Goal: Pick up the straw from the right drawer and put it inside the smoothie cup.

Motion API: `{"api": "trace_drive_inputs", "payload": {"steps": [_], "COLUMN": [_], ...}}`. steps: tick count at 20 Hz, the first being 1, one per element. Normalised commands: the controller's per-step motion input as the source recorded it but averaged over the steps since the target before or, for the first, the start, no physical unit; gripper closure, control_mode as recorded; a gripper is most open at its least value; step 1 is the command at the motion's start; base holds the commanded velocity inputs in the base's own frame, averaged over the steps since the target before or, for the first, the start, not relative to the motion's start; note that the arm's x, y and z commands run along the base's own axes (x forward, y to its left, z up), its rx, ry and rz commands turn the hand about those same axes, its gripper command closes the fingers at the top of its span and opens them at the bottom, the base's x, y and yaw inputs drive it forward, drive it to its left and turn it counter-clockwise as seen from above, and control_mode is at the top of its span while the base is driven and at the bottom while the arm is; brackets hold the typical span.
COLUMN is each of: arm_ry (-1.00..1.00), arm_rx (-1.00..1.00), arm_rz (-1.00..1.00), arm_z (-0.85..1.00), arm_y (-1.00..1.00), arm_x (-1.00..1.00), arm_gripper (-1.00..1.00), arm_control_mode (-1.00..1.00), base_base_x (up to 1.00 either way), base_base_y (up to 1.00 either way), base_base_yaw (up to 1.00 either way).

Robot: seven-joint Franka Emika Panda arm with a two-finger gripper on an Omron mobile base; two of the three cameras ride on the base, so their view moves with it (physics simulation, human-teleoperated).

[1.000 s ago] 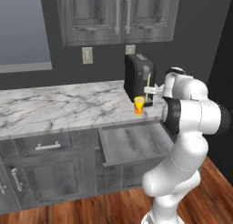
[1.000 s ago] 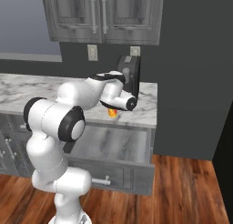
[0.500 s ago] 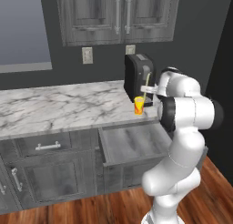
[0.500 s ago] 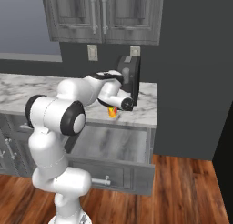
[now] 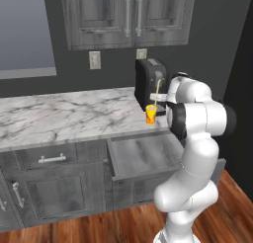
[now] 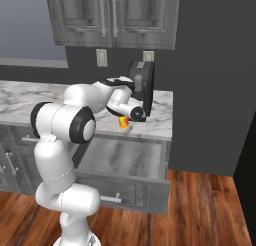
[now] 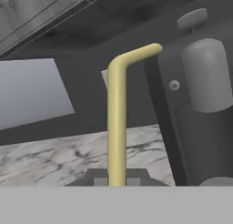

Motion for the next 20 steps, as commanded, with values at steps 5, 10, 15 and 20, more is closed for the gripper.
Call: {"api": "trace_drive_inputs", "payload": {"steps": [5, 10, 15, 20], "arm_ry": [-0.06, -0.03, 0.0, 0.0], "arm_rx": [-0.11, -0.09, -0.03, -0.01], "arm_rz": [0.0, 0.0, 0.0, 0.0], "arm_z": [-0.13, -0.1, -0.08, -0.09], "arm_y": [0.0, 0.0, 0.0, 0.0], "arm_x": [0.05, 0.15, 0.2, 0.24], "arm_gripper": [1.0, 1.0, 1.0, 1.0], "arm_control_mode": [-1.0, -1.0, -1.0, -1.0], "base_base_x": [0.0, 0.0, 0.0, 0.0], "base_base_y": [0.0, 0.0, 0.0, 0.0], "base_base_yaw": [0.0, 0.0, 0.0, 0.0]}}
